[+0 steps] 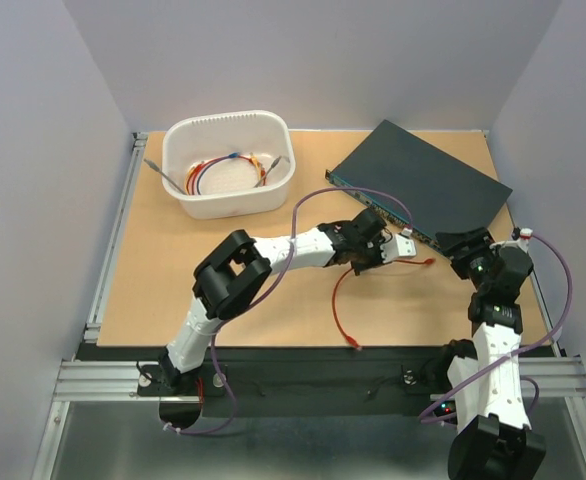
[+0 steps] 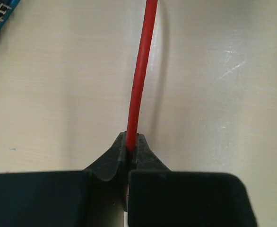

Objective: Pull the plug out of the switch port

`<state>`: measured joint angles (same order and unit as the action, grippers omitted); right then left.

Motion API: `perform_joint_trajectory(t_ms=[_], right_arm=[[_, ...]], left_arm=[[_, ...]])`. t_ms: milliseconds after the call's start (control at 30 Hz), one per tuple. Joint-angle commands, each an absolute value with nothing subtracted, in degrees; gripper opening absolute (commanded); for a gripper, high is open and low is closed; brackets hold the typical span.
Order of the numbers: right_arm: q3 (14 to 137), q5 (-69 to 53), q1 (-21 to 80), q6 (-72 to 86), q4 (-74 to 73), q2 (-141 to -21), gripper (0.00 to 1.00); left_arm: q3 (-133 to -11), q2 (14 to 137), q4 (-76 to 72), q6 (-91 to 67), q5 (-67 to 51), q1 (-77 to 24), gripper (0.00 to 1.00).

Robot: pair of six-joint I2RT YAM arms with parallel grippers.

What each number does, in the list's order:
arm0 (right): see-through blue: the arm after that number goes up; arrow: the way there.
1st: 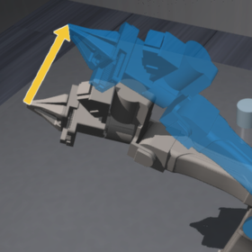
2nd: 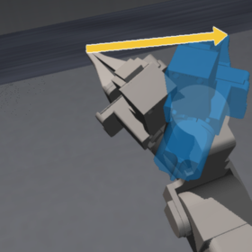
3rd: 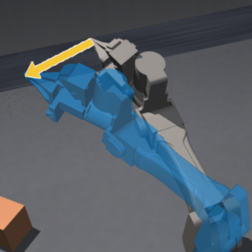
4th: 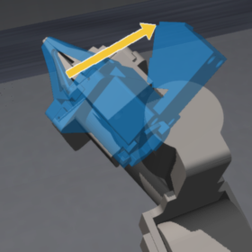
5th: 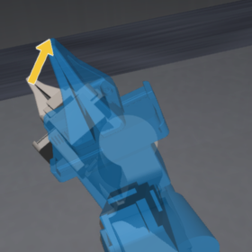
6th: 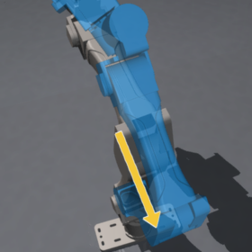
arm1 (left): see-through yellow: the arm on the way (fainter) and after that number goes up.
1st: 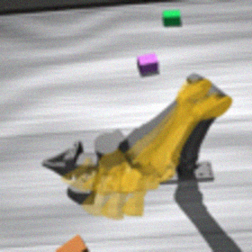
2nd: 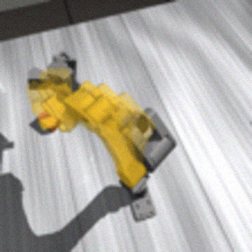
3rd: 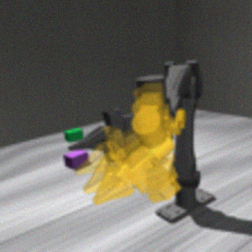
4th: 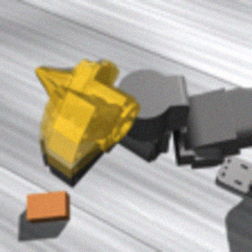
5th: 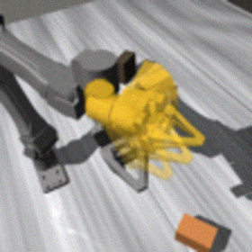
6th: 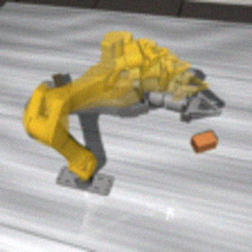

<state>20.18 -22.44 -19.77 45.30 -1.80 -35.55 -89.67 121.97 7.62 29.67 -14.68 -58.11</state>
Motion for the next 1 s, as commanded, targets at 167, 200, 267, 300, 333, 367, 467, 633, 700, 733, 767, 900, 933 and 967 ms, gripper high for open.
perform_joint_trajectory(t_ms=[167, 200, 267, 300, 333, 367, 467, 633, 700, 733, 767, 900, 933, 967], right_arm=[[22.50, -20.83, -19.51, 43.07, -2.11, -35.86, 0.68], [22.41, -20.83, -19.51, 42.98, -2.11, -35.60, 0.68], [22.24, -20.48, -19.51, 42.63, -2.02, -35.42, 0.68], [21.98, -20.30, -19.51, 42.63, -2.11, -35.51, 0.68], [21.89, -20.04, -19.51, 42.63, -2.02, -35.68, 0.68], [21.88, -20.04, -19.51, 42.71, -2.02, -35.86, 0.68], [22.06, -20.21, -19.51, 42.71, -1.93, -36.74, 0.68], [22.06, -20.39, -19.51, 42.10, -2.02, -35.86, 0.68], [21.80, -20.39, -19.51, 42.45, -2.02, -35.25, 0.68], [21.80, -20.65, -19.51, 42.63, -2.02, -35.16, 0.68], [21.71, -20.92, -19.42, 42.63, -2.11, -35.07, 0.68], [21.36, -22.06, -19.51, 42.80, -2.28, -34.89, 0.68], [21.18, -22.23, -19.51, 42.89, -2.29, -34.72, 0.68], [21.18, -22.85, -19.51, 42.89, -2.29, -34.72, 0.68]], left_arm=[[-102.10, 103.73, 23.94, 21.71, -20.90, -48.64, 0.00], [-107.18, 102.67, 26.08, 21.53, -21.27, -46.78, 0.00], [-112.21, 99.51, 30.04, 21.44, -19.18, -40.74, 0.00], [-116.41, 98.36, 30.49, 21.79, -17.16, -38.95, 0.00], [-117.59, 97.22, 30.06, 22.23, -14.96, -36.85, 0.00], [-118.03, 94.68, 27.54, 23.11, -11.37, -33.08, 0.00], [-117.42, 91.59, 21.99, 24.26, -10.10, -24.13, 0.00], [-106.46, 90.70, 9.61, 28.82, -7.92, -15.74, 0.00], [-102.32, 92.36, 2.13, 30.93, -5.63, -14.07, 0.00], [-99.96, 93.42, -0.24, 32.68, -4.75, -12.58, 0.00], [-99.41, 96.21, -1.74, 33.04, -4.40, -11.79, 0.00], [-95.99, 103.08, -6.14, 33.57, -4.05, -8.70, 0.00], [-95.19, 104.31, -6.94, 33.75, -3.61, -8.27, 0.00], [-94.40, 106.24, -8.42, 34.45, -3.43, -7.57, 0.00]])
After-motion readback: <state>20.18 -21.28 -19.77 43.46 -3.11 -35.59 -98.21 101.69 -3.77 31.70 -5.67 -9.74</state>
